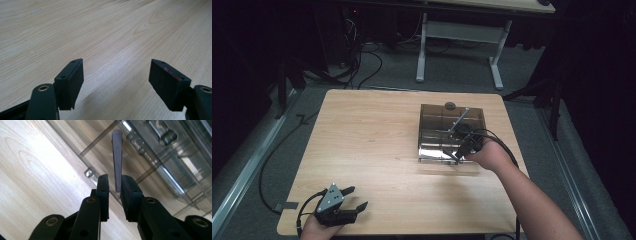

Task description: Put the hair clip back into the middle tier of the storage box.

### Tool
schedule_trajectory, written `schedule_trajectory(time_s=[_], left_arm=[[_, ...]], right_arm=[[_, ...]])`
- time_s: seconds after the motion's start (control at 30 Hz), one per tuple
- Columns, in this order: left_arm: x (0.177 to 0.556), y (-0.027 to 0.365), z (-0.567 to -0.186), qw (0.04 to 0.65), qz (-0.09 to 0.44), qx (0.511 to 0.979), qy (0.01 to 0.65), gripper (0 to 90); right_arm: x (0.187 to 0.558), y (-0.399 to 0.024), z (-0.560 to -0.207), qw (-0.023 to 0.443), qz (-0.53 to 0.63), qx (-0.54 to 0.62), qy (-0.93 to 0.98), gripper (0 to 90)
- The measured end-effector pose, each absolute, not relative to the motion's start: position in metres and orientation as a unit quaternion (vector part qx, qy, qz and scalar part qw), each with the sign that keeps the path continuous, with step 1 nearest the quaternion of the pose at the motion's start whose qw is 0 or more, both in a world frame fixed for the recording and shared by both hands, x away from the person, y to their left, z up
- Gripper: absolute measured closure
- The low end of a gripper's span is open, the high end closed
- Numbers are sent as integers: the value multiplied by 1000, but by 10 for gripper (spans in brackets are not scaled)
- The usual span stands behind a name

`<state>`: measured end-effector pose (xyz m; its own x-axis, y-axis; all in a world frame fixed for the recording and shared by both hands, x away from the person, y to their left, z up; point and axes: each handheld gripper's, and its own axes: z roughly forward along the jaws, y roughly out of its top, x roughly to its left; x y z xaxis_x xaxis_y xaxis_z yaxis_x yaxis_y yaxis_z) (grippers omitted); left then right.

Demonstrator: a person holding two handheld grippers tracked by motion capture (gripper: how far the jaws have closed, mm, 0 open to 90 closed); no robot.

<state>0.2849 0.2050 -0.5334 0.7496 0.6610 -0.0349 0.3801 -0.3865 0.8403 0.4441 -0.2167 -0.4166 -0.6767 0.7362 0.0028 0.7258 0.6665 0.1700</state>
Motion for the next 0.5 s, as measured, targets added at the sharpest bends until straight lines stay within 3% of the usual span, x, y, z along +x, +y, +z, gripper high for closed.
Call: schedule_trajectory(time_s=[0.5], left_arm=[[285,205,-533,454,156,816,320,285]], right_arm=[[424,-235,-416,36,92,407,908,780]])
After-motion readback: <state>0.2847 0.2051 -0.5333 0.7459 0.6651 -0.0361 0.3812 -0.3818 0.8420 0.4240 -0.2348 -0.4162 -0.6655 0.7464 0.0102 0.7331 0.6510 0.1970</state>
